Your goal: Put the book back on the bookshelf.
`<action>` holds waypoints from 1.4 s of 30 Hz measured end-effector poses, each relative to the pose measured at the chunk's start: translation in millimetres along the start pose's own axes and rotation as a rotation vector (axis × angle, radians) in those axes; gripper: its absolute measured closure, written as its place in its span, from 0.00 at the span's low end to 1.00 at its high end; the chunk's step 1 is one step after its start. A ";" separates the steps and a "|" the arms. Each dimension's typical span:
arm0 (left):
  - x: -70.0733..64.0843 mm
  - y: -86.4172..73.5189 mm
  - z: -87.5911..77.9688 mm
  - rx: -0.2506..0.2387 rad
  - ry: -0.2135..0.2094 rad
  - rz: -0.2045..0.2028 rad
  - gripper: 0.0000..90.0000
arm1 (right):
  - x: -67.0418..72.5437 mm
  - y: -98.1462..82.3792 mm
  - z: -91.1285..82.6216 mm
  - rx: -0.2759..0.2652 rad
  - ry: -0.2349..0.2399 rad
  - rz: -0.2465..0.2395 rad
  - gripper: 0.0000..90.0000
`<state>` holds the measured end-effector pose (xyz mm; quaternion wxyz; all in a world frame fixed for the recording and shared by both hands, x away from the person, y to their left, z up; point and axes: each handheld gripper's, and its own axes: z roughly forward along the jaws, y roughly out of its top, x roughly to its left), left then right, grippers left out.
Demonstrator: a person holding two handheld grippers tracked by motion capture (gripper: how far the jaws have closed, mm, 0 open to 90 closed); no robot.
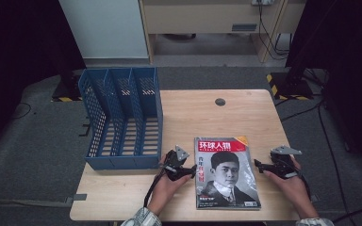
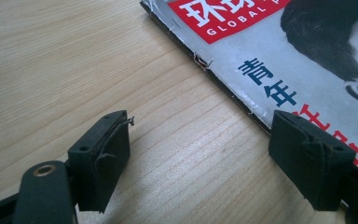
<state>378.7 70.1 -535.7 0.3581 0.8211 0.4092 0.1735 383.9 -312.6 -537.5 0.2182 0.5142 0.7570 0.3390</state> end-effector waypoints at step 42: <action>-35.6 1.9 -3.0 -0.017 -0.133 0.026 0.51 | 37.7 16.8 3.8 0.013 0.235 -0.056 0.46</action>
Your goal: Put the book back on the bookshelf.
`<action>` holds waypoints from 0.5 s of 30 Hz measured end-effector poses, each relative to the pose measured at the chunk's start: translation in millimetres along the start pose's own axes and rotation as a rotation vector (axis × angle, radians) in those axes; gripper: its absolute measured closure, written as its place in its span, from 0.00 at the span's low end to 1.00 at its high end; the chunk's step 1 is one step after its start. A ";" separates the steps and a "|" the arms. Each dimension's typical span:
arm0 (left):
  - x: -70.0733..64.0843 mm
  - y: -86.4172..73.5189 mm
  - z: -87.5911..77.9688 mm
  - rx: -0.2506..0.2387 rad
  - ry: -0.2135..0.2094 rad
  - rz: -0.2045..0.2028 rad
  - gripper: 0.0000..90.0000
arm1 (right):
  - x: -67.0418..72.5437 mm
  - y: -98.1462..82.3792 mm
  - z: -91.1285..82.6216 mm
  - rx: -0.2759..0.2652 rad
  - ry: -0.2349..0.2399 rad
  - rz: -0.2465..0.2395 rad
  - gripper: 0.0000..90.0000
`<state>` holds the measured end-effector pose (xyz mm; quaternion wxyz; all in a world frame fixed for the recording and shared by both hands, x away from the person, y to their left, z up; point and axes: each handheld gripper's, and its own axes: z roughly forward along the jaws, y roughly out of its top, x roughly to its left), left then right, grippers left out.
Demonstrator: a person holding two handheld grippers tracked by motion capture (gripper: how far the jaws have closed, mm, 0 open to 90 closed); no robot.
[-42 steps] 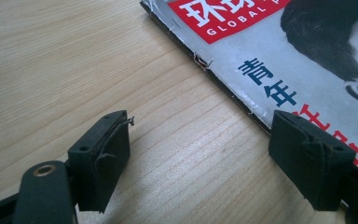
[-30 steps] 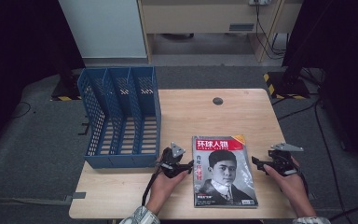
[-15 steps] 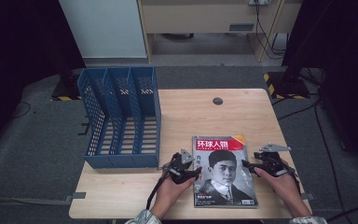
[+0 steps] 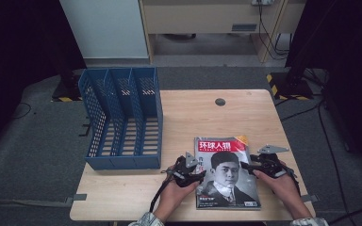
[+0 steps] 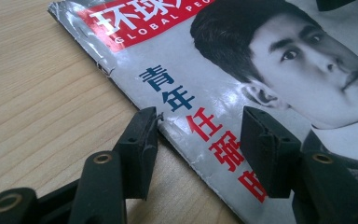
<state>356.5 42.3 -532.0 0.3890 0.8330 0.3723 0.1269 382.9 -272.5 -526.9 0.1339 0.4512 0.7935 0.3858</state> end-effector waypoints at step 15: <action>-0.8 -0.8 0.4 -0.007 0.003 0.000 0.51 | 15.4 1.5 -19.3 -0.068 0.086 0.041 0.57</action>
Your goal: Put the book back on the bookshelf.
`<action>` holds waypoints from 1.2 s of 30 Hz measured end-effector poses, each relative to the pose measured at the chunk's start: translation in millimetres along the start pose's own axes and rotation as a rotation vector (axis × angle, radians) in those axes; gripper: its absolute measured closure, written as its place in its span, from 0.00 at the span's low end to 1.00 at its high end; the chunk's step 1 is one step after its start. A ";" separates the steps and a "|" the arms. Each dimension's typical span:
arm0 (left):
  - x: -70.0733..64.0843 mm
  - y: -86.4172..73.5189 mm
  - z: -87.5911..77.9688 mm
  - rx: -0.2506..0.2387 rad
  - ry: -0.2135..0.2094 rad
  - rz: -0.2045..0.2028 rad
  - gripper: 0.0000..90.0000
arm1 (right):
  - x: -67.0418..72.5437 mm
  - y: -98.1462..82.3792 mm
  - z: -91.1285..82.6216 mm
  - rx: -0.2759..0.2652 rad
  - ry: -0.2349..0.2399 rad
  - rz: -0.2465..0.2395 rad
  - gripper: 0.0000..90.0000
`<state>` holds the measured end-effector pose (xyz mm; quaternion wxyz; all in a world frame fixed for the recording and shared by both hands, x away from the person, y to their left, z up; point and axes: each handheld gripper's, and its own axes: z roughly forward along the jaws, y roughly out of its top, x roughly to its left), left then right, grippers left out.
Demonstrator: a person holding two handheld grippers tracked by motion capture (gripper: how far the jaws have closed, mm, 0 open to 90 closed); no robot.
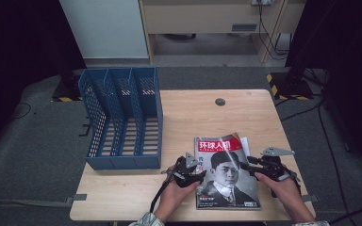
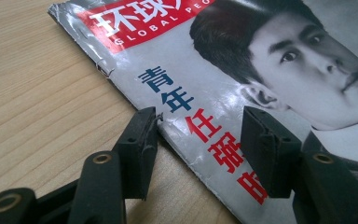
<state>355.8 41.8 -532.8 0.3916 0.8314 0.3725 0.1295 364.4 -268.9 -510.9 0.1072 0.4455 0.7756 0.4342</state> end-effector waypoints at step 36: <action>-0.2 1.3 2.8 -0.009 0.001 0.016 0.50 | 12.5 2.8 32.3 0.068 -0.029 -0.056 0.81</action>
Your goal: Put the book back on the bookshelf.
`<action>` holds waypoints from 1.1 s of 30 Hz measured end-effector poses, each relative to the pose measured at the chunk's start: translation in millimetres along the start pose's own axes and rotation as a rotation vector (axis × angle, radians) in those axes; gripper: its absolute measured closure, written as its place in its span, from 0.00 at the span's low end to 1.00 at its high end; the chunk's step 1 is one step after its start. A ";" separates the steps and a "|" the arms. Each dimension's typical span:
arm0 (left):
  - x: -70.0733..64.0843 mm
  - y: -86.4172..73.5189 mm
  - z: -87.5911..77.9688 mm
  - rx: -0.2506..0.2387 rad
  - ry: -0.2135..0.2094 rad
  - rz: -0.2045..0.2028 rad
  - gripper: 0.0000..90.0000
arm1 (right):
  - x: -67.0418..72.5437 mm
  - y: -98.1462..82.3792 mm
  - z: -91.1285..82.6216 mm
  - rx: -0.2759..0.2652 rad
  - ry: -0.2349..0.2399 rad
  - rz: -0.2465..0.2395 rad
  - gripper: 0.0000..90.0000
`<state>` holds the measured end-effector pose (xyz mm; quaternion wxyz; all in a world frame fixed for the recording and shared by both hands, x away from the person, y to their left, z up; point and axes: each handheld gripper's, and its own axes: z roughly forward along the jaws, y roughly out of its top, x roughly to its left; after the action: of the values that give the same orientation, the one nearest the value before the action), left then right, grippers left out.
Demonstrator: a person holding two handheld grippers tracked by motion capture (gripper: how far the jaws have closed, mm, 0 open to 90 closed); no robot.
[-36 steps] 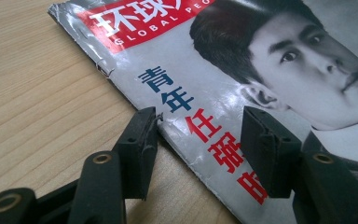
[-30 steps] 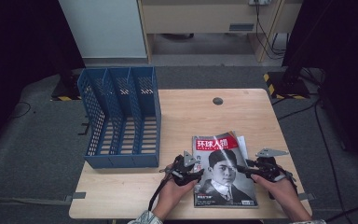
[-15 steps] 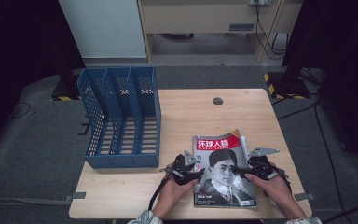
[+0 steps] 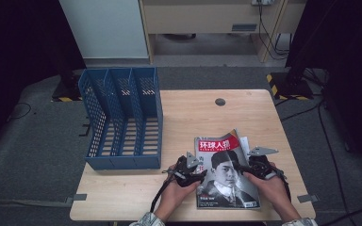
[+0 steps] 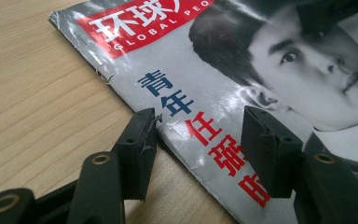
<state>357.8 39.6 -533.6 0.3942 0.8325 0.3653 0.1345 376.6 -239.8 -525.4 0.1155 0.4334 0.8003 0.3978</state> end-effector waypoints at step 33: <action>12.9 5.7 -0.1 -0.016 -0.072 -0.008 0.16 | 5.7 22.6 -38.3 -0.242 0.073 -0.045 0.98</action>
<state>369.6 46.5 -530.1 0.4141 0.8323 0.3530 0.1059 366.6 -249.0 -482.6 0.1465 0.3836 0.7596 0.5045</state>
